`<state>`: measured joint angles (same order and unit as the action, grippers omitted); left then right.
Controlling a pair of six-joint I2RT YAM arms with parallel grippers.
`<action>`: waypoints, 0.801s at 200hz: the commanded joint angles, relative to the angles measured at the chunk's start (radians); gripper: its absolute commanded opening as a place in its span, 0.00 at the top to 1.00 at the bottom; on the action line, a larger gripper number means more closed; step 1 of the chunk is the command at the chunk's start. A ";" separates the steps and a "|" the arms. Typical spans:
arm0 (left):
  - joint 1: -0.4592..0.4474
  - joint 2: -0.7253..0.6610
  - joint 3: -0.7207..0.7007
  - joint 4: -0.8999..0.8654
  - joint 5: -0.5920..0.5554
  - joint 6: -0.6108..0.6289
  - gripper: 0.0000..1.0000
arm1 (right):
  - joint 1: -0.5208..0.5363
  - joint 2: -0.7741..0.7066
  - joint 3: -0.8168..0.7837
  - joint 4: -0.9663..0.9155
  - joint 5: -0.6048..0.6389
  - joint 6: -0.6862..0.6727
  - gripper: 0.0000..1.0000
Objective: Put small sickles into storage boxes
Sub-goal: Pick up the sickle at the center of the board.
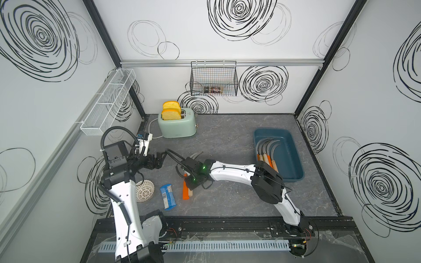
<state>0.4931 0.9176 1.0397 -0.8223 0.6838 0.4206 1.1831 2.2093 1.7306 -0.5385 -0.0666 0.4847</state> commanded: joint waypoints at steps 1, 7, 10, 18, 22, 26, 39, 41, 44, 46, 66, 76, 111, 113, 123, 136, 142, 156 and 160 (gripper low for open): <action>0.011 -0.013 0.017 -0.012 0.029 0.029 0.04 | 0.010 0.037 0.036 -0.064 0.023 -0.015 0.54; 0.010 -0.014 0.018 -0.011 0.029 0.029 0.04 | 0.010 0.043 0.041 -0.072 0.025 -0.015 0.54; 0.009 -0.013 0.018 -0.011 0.030 0.029 0.04 | 0.010 0.046 0.042 -0.076 0.024 -0.015 0.54; 0.010 -0.009 0.020 -0.011 0.034 0.027 0.04 | 0.010 0.050 0.047 -0.083 0.022 -0.015 0.54; 0.011 -0.008 0.022 -0.011 0.035 0.027 0.04 | 0.010 0.053 0.049 -0.086 0.021 -0.015 0.54; 0.010 -0.006 0.024 -0.011 0.035 0.026 0.04 | 0.010 0.054 0.048 -0.087 0.022 -0.015 0.54; 0.011 -0.001 0.031 -0.013 0.039 0.023 0.04 | 0.010 0.054 0.046 -0.088 0.024 -0.015 0.54; 0.010 -0.001 0.032 -0.014 0.040 0.023 0.04 | 0.010 0.053 0.046 -0.088 0.025 -0.015 0.54; 0.010 0.000 0.033 -0.014 0.040 0.023 0.04 | 0.010 0.053 0.046 -0.089 0.026 -0.015 0.54; 0.010 0.000 0.034 -0.014 0.041 0.023 0.04 | 0.010 0.053 0.046 -0.089 0.028 -0.015 0.54; 0.011 0.001 0.041 -0.014 0.041 0.023 0.04 | 0.011 0.051 0.044 -0.100 0.043 -0.015 0.54; 0.010 0.000 0.042 -0.014 0.039 0.024 0.04 | 0.010 0.049 0.040 -0.105 0.053 -0.016 0.54; 0.009 -0.002 0.043 -0.019 0.037 0.030 0.04 | 0.011 0.034 0.017 -0.120 0.087 -0.016 0.54; 0.009 -0.002 0.043 -0.019 0.037 0.030 0.04 | 0.011 0.032 0.015 -0.120 0.091 -0.015 0.54; 0.011 -0.002 0.045 -0.021 0.037 0.030 0.04 | 0.009 0.024 0.004 -0.121 0.101 -0.015 0.54; 0.011 -0.003 0.049 -0.024 0.039 0.030 0.04 | 0.007 0.018 -0.008 -0.125 0.116 -0.015 0.54; 0.010 -0.003 0.048 -0.024 0.039 0.030 0.04 | 0.006 0.014 -0.012 -0.126 0.119 -0.015 0.54; 0.010 -0.003 0.051 -0.024 0.039 0.031 0.04 | 0.003 0.011 -0.019 -0.126 0.122 -0.016 0.55; 0.009 -0.001 0.052 -0.024 0.040 0.031 0.04 | 0.001 0.011 -0.021 -0.127 0.120 -0.017 0.55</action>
<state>0.4942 0.9157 1.0569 -0.8387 0.6937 0.4271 1.1847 2.2475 1.7424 -0.6189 0.0189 0.4808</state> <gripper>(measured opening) 0.962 0.455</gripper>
